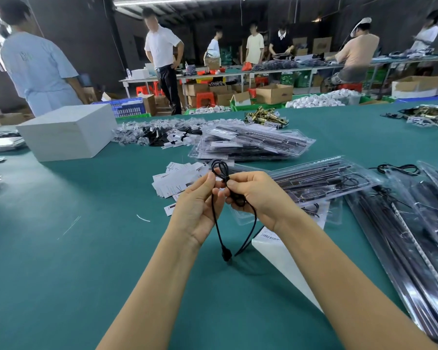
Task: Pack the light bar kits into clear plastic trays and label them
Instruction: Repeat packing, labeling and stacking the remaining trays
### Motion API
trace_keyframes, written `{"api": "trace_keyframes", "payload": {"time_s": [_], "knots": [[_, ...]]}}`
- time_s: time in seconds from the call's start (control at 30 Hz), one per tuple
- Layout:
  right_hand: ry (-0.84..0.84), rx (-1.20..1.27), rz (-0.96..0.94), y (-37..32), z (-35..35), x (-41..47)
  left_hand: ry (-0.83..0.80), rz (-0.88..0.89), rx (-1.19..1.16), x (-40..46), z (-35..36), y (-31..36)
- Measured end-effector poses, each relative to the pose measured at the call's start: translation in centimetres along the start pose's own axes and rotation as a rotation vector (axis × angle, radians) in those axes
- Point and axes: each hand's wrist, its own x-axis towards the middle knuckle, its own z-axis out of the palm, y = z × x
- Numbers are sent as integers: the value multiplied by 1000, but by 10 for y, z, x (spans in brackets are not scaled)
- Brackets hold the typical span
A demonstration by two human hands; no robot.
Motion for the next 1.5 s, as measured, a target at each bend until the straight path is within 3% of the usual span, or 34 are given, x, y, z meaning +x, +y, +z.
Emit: {"api": "trace_keyframes", "payload": {"time_s": [0.27, 0.5, 0.63, 0.8, 0.9, 1.1, 1.17, 1.23, 1.3, 1.4, 1.5], "knots": [[27, -117, -9, -3, 3, -5, -64, -158, -31, -2, -3, 3], [-76, -7, 58, -7, -7, -6, -138, 40, 607, 0, -10, 2], [-224, 208, 168, -7, -11, -6, -269, 84, 548, 2, -12, 3], [-271, 277, 223, -4, -14, -6, -266, 73, 342, 5, -11, -4], [-224, 160, 197, -2, -13, -4, -224, 111, 341, 5, -10, -6], [-33, -357, 74, -5, -11, -7, -123, 146, 358, 7, -11, -12], [130, -693, -39, -6, -12, -7, -62, 147, 293, 9, -13, -13], [351, -828, -179, -12, -12, -9, -31, 175, 276, 11, -16, -13], [290, -784, -170, -18, -9, -13, -17, 199, 240, 13, -17, -13], [-14, -802, 1, -14, 6, -16, -8, 229, 179, 14, -18, -14], [-7, -841, -33, -7, 14, -16, 12, 238, 146, 17, -20, -15]]}}
